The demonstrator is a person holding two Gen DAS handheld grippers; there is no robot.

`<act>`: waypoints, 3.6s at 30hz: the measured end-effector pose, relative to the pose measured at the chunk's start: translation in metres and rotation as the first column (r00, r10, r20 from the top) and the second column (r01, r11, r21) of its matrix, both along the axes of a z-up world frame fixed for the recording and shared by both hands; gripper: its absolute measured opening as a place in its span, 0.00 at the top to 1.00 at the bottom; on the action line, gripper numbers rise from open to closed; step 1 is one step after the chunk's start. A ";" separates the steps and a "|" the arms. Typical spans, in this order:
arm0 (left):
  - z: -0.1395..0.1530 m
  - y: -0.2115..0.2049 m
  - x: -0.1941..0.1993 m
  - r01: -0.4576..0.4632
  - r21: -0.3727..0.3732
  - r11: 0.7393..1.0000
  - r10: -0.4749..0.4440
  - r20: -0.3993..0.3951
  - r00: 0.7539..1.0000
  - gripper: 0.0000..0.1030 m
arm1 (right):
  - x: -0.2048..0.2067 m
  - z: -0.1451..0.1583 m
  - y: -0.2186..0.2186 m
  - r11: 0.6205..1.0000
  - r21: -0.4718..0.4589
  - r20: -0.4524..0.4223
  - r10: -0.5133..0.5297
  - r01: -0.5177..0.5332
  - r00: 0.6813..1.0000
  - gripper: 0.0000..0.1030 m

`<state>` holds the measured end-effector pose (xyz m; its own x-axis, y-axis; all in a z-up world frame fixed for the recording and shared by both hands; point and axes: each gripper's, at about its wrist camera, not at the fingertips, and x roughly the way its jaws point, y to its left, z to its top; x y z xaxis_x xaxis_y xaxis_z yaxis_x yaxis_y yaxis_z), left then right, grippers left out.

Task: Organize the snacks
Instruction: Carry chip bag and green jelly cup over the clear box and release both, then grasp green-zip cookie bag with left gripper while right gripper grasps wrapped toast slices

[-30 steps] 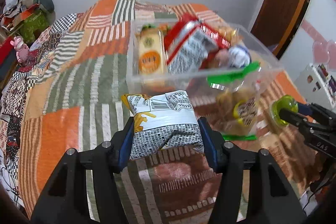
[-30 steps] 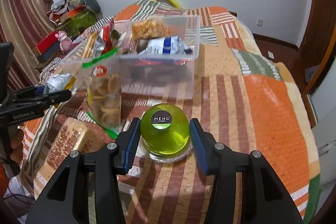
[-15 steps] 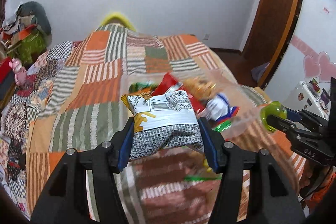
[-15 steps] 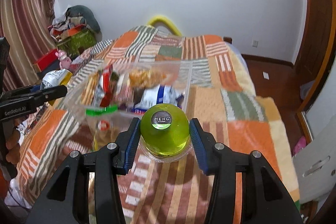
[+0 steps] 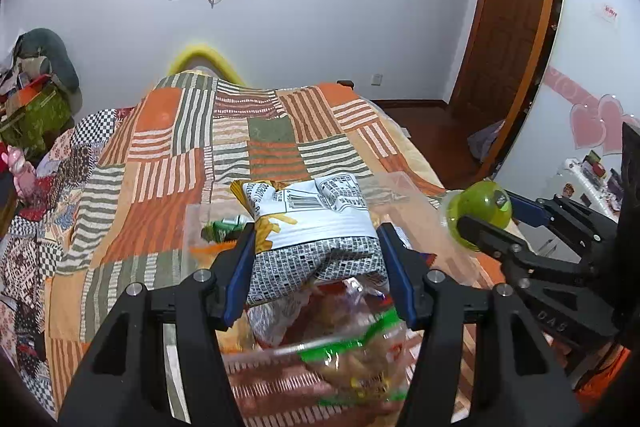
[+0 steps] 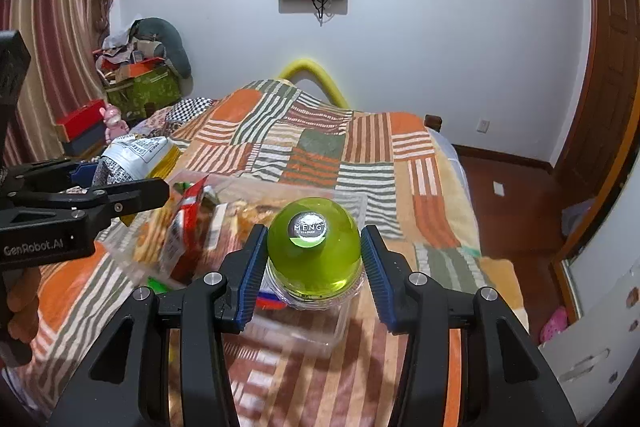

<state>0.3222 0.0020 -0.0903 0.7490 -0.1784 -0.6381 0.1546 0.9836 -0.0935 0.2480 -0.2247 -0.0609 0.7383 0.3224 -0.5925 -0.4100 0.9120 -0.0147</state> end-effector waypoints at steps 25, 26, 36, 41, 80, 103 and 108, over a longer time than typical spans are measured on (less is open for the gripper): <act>-0.029 -0.013 0.054 -0.001 0.089 0.996 -0.001 0.017 1.000 0.30 | 0.061 -0.032 0.014 1.000 -0.023 -0.128 0.014 -0.017 0.992 0.57; -0.028 -0.012 0.052 0.000 0.089 0.996 -0.002 0.026 1.000 0.26 | 0.063 -0.034 0.014 1.000 -0.022 -0.133 0.015 -0.019 0.991 0.57; -0.010 0.006 0.034 -0.021 0.022 1.000 0.020 0.034 0.999 0.23 | 0.050 -0.017 0.015 0.999 -0.026 -0.095 0.032 -0.035 0.995 0.57; -0.002 0.018 0.011 -0.029 0.016 0.999 0.028 0.037 0.999 0.23 | 0.034 -0.008 0.009 0.999 -0.003 -0.092 0.043 -0.044 0.995 0.56; -0.094 0.051 -0.126 -0.060 -0.037 0.997 0.052 -0.203 0.978 0.20 | -0.092 -0.077 0.048 0.986 0.072 -0.289 0.162 -0.148 0.943 0.58; -0.103 -0.029 -0.057 0.028 0.001 1.000 -0.027 -0.198 0.980 0.19 | -0.077 -0.053 -0.052 0.995 0.077 -0.204 -0.042 0.059 0.978 0.68; -0.121 -0.033 -0.037 0.009 -0.052 0.999 -0.023 -0.278 0.960 0.20 | -0.076 -0.054 -0.058 0.993 0.094 -0.214 -0.055 0.076 0.975 0.68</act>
<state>0.2849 -0.0313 -0.2113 0.5393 -0.2255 -0.8114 0.1315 0.9742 -0.1834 0.1723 -0.2828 -0.1147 0.6216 0.3439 -0.7038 -0.3333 0.9292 0.1596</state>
